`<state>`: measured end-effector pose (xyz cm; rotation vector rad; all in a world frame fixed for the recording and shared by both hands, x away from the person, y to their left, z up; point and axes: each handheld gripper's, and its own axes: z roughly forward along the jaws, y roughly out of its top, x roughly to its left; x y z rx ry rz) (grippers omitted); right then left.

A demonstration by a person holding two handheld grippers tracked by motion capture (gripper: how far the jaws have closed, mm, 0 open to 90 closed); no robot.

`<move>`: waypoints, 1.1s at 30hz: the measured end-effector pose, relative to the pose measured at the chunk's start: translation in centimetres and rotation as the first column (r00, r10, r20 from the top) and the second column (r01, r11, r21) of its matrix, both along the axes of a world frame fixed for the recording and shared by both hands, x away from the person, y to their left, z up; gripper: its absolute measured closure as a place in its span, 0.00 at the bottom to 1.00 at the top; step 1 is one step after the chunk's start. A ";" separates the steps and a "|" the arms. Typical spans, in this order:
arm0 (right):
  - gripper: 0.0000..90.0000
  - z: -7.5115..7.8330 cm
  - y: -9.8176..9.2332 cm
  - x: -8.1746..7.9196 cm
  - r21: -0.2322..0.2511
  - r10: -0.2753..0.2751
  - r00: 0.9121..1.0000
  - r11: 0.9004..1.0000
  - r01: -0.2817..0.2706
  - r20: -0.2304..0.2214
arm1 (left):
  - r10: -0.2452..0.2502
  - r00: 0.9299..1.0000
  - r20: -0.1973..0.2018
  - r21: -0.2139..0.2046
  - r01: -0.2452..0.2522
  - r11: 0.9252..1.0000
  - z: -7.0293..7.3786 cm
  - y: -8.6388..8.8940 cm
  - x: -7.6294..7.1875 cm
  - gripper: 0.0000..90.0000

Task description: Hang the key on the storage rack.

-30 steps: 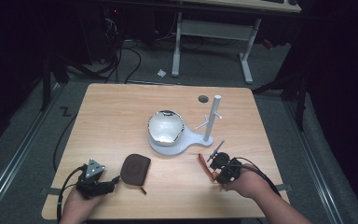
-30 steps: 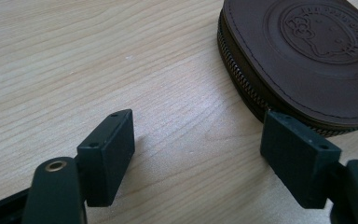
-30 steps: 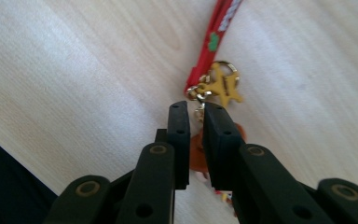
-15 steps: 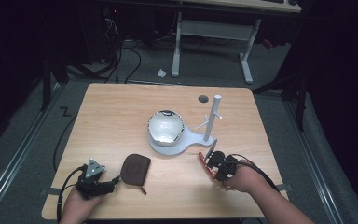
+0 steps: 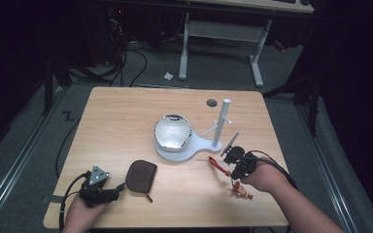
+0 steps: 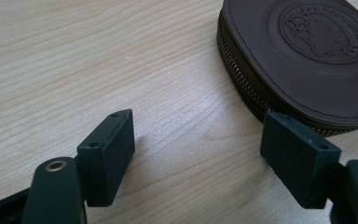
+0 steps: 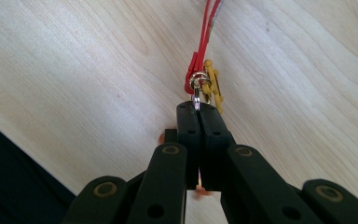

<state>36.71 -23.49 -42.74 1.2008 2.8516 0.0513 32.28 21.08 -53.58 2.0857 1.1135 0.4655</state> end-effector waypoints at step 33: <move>0.99 12.6 -2.3 4.1 0.016 -0.109 0.994 0.994 0.109 0.026 | 0.000 1.000 0.000 -0.002 0.000 1.000 0.0 0.0 0.0 0.29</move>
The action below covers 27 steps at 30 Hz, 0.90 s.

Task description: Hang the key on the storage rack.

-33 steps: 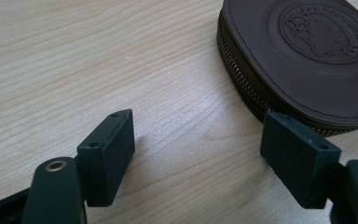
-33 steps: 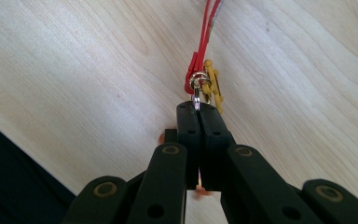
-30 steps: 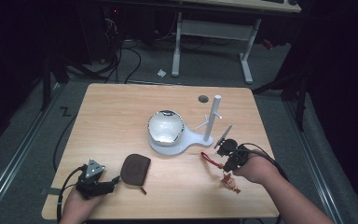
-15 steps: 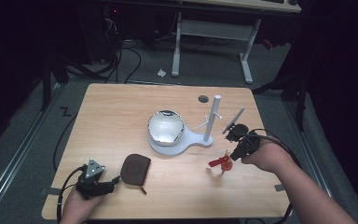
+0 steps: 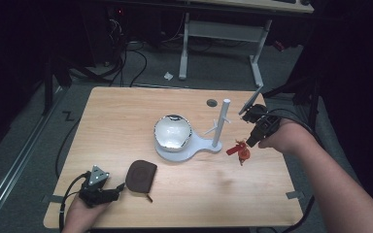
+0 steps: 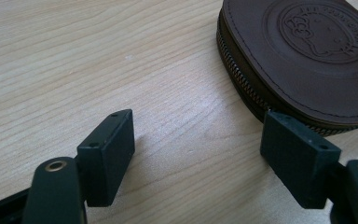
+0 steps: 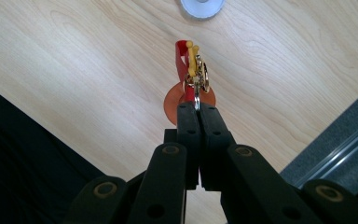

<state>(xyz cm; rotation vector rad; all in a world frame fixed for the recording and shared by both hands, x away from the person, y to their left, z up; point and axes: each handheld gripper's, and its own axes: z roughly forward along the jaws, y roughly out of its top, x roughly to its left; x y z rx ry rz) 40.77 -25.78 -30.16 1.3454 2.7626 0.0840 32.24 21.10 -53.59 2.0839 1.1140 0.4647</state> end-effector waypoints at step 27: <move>0.99 2.3 4.0 4.2 0.006 0.054 0.998 0.999 -0.054 -0.023 | 0.002 1.000 -0.003 -0.013 -0.002 1.000 0.0 0.2 0.0 0.29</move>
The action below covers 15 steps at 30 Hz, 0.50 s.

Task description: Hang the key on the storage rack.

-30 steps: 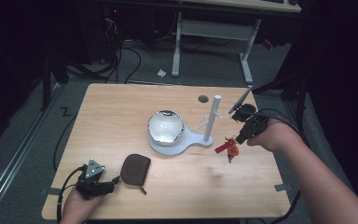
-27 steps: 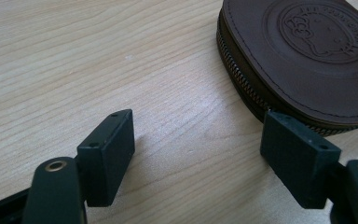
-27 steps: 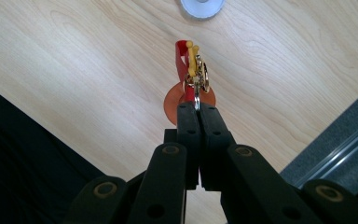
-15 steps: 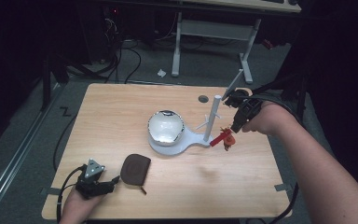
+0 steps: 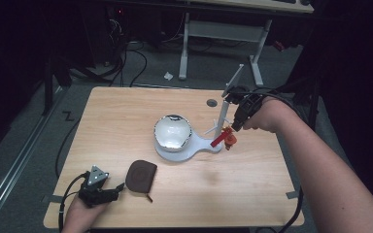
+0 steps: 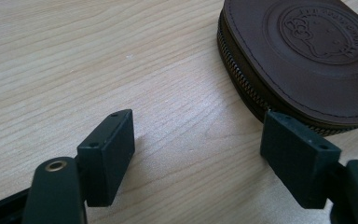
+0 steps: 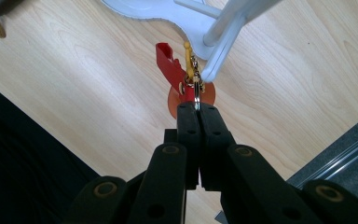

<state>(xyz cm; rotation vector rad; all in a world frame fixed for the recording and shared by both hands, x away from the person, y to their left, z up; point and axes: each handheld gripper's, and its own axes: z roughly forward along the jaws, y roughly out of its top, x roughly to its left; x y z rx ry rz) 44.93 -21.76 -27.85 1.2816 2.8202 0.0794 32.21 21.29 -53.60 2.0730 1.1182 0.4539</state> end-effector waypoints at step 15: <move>0.99 0.4 -0.3 1.7 0.022 -0.016 1.000 1.000 0.016 0.005 | -0.001 1.000 0.001 0.004 0.001 1.000 0.0 0.0 0.0 0.29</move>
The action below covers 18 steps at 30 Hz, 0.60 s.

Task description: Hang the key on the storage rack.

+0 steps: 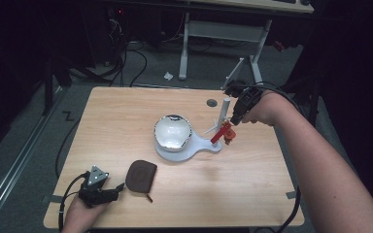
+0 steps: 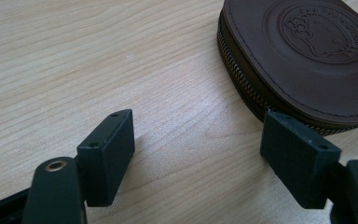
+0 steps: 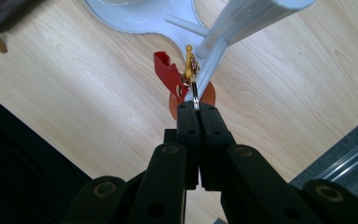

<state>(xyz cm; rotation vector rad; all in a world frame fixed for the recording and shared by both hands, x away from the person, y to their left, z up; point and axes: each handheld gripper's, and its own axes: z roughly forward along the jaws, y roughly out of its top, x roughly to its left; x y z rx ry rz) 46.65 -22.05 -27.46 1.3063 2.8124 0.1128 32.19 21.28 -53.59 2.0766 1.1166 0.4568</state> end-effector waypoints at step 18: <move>0.98 0.0 -0.3 0.0 0.002 -0.003 1.000 1.000 0.003 0.005 | -0.002 1.000 0.000 0.004 0.002 1.000 0.0 0.0 0.0 0.29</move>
